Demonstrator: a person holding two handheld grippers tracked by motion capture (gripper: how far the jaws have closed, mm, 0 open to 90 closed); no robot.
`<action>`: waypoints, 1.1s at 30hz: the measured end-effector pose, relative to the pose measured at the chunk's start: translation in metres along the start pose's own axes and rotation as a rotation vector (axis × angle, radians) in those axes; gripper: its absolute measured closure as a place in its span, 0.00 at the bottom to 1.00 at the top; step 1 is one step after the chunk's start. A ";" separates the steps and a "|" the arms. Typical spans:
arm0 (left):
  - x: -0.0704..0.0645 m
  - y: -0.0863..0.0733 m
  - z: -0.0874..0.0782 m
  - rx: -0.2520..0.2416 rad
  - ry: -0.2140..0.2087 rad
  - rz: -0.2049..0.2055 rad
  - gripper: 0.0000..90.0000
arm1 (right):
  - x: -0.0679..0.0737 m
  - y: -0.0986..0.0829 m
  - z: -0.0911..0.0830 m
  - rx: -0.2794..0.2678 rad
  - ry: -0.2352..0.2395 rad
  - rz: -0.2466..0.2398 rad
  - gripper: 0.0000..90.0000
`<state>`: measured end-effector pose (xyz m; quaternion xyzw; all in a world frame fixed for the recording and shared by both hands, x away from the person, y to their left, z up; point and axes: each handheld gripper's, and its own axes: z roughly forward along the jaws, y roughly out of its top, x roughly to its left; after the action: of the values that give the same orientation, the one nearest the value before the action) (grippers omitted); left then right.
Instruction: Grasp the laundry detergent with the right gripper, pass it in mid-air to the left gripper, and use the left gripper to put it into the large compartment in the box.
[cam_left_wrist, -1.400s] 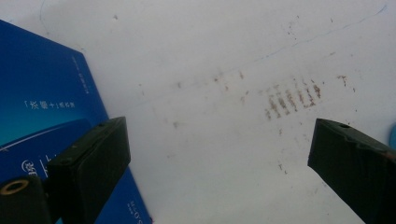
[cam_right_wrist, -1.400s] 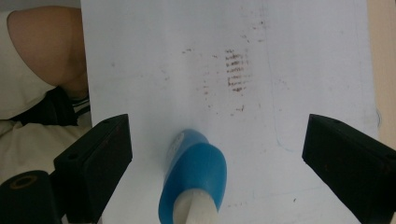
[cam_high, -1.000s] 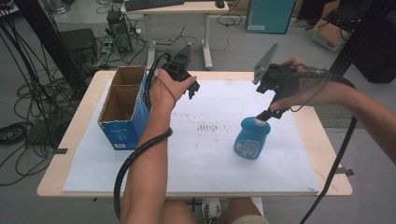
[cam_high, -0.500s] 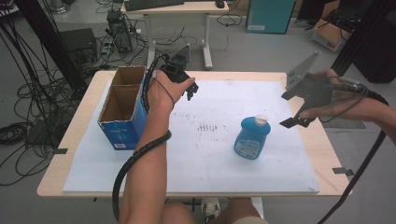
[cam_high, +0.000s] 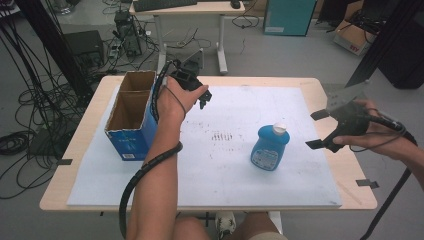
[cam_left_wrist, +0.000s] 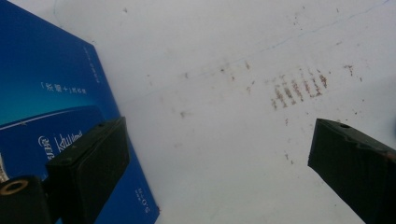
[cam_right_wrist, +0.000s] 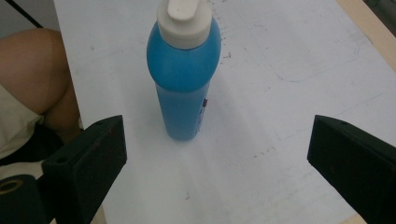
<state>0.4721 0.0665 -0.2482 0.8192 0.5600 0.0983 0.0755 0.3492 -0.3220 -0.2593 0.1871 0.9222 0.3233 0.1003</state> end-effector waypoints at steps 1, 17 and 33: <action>0.000 0.000 0.001 -0.002 0.002 0.004 0.07 | 0.001 -0.004 0.002 -0.011 0.000 0.003 0.05; -0.005 0.000 0.003 -0.004 0.003 0.019 0.07 | 0.013 -0.043 0.047 -0.137 -0.016 0.065 0.04; -0.005 -0.001 0.007 0.006 0.006 0.033 0.07 | 0.023 -0.057 0.086 -0.220 -0.018 0.098 0.04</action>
<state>0.4711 0.0620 -0.2553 0.8283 0.5468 0.1004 0.0695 0.3389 -0.3057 -0.3636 0.2225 0.8699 0.4255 0.1125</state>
